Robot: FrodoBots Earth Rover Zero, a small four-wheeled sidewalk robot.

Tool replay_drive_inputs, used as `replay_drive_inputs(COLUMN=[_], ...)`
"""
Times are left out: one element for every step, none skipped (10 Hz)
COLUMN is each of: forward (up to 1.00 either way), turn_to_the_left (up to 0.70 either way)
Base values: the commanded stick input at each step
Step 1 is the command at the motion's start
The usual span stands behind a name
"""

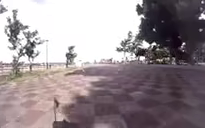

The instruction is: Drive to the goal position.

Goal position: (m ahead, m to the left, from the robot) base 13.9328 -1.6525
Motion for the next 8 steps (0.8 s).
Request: replay_drive_inputs(forward=[0.7,0.7,0.7,0.7,0.7,0.7,0.7,0.7], turn_to_the_left=[0.0,0.0,0.0,0.0,0.0,0.0,0.0,0.0])
